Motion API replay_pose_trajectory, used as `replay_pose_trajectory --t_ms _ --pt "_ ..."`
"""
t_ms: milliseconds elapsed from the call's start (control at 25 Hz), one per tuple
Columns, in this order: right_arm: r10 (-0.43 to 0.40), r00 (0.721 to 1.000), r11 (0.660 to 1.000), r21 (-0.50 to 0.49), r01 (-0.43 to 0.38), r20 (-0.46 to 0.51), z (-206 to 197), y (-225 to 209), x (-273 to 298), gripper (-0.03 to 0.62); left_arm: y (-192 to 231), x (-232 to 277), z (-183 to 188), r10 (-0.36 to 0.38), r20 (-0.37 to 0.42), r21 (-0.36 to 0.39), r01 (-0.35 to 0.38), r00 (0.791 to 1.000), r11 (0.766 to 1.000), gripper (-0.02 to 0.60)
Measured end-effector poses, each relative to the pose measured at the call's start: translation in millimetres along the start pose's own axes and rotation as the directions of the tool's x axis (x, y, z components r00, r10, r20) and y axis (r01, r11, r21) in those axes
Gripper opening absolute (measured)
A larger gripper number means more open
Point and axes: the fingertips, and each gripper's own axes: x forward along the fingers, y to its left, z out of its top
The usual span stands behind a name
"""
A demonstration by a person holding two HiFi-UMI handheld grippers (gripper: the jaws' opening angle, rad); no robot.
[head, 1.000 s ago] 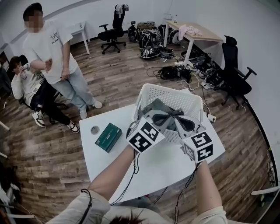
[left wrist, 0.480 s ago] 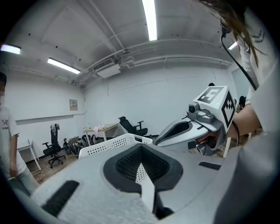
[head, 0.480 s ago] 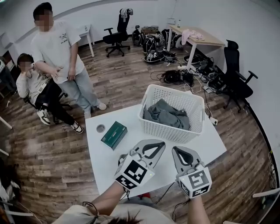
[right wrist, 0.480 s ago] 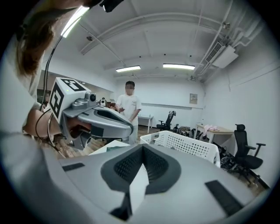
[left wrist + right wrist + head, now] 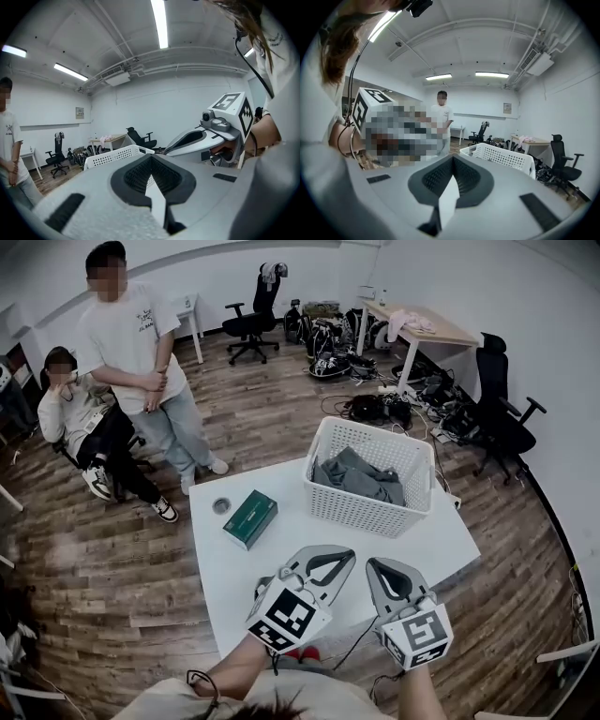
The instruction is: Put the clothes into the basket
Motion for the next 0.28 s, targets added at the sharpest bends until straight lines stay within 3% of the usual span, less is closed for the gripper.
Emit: replay_pose_trajectory --t_ms 280 --pt "0.003 1.000 1.000 -0.025 -0.003 0.004 7.7 21.6 -15.6 0.014 -14.4 -19.9 5.5 -0.001 0.022 0.006 0.001 1.000 1.000 0.011"
